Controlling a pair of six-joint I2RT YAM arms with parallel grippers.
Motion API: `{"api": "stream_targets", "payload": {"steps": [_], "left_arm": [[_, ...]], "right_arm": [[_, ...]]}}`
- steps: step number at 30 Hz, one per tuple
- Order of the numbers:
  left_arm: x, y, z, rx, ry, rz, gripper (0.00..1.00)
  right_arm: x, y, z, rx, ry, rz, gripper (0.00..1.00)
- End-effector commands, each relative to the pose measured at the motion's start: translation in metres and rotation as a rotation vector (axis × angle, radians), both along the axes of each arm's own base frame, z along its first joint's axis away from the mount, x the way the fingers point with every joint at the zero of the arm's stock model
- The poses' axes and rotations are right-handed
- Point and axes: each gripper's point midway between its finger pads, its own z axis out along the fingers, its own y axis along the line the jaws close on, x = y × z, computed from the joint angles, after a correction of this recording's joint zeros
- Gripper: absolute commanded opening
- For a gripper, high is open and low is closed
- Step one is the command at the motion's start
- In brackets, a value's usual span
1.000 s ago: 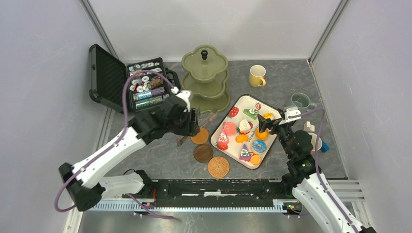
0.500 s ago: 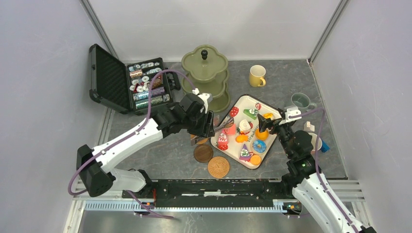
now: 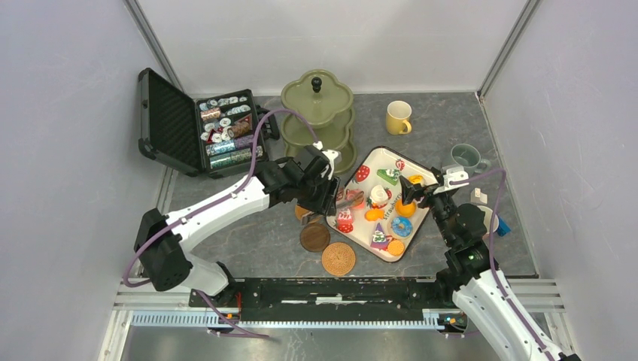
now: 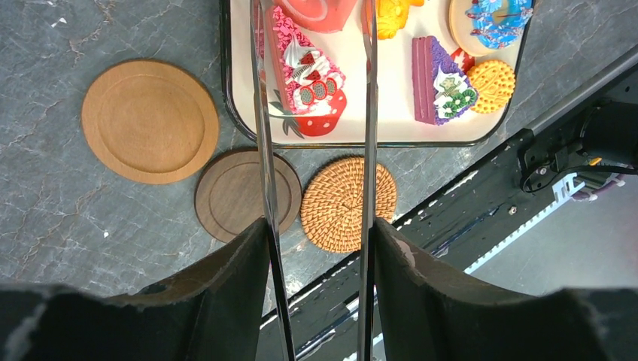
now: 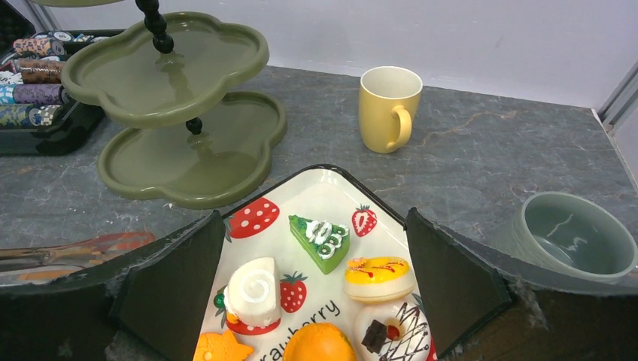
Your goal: Serve the afternoon tea
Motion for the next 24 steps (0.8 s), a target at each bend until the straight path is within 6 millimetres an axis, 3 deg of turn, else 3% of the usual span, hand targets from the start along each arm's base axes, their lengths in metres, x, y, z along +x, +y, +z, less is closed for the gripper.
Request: {"api": "stream_targets", "payload": {"steps": [1,8,24], "left_arm": [[0.008,-0.019,0.013,-0.06,-0.048,-0.067,0.58],[0.011,-0.027,0.001,-0.05,-0.033,-0.08,0.57],[0.014,-0.034,-0.004,-0.061,-0.024,-0.083,0.57]], "right_arm": [[0.0,0.0,0.011,0.023,-0.034,-0.003,0.98],[0.001,0.001,0.01,0.027,-0.033,0.001,0.98],[0.001,0.001,0.009,0.028,-0.032,-0.004,0.98]]}}
